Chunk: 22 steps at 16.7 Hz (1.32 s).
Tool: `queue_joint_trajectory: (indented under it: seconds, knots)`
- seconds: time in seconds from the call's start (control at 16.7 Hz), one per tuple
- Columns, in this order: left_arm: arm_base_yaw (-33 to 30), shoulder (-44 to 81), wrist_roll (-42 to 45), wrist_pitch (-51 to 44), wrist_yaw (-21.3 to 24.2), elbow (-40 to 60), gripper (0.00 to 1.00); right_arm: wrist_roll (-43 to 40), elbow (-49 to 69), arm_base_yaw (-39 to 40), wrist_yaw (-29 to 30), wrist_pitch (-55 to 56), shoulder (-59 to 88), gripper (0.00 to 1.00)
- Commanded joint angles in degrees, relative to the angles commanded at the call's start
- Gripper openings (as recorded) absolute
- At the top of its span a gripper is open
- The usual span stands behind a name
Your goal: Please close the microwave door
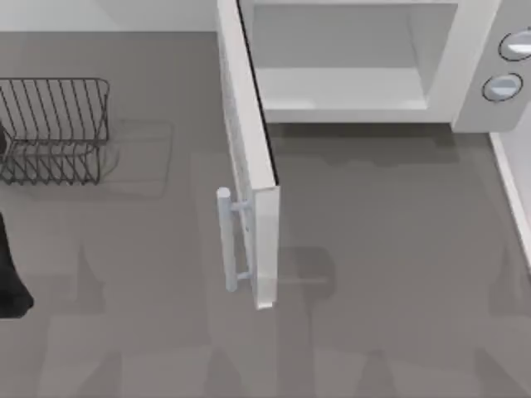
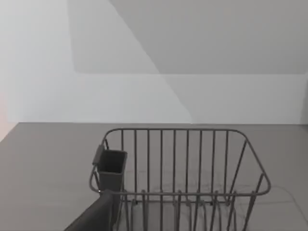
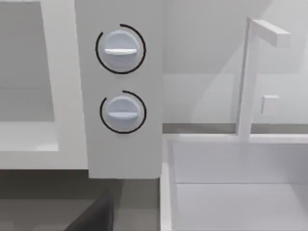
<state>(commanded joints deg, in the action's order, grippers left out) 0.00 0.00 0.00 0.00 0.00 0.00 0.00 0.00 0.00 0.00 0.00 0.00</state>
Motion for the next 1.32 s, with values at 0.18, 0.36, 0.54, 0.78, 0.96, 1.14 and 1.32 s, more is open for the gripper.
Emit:
queue_joint_trajectory:
  seconds: [0.18,0.36,0.54,0.78,0.96,1.14,1.32]
  knots:
    - [-0.16,0.53,0.26,-0.44,0.13,0.33,1.0,0.0,0.0,0.0,0.0,0.0,0.0,1.0]
    - [-1.4,5.25,2.55,-4.34,1.21,3.52,1.0,0.0,0.0,0.0,0.0,0.0,0.0,1.0]
    - [-3.4,14.05,6.76,-11.67,3.09,10.16,1.0,0.0,0.0,0.0,0.0,0.0,0.0,1.0]
    - [-6.71,29.92,14.29,-25.0,6.41,23.56,1.0,0.0,0.0,0.0,0.0,0.0,0.0,1.0]
    - [-9.54,43.71,20.94,-36.58,9.3,36.38,1.0,0.0,0.0,0.0,0.0,0.0,0.0,1.0]
    - [-12.48,57.93,27.98,-48.55,12.37,50.73,1.0,0.0,0.0,0.0,0.0,0.0,0.0,1.0]
    - [-15.3,71.53,34.93,-59.91,15.51,65.92,1.0,0.0,0.0,0.0,0.0,0.0,0.0,1.0]
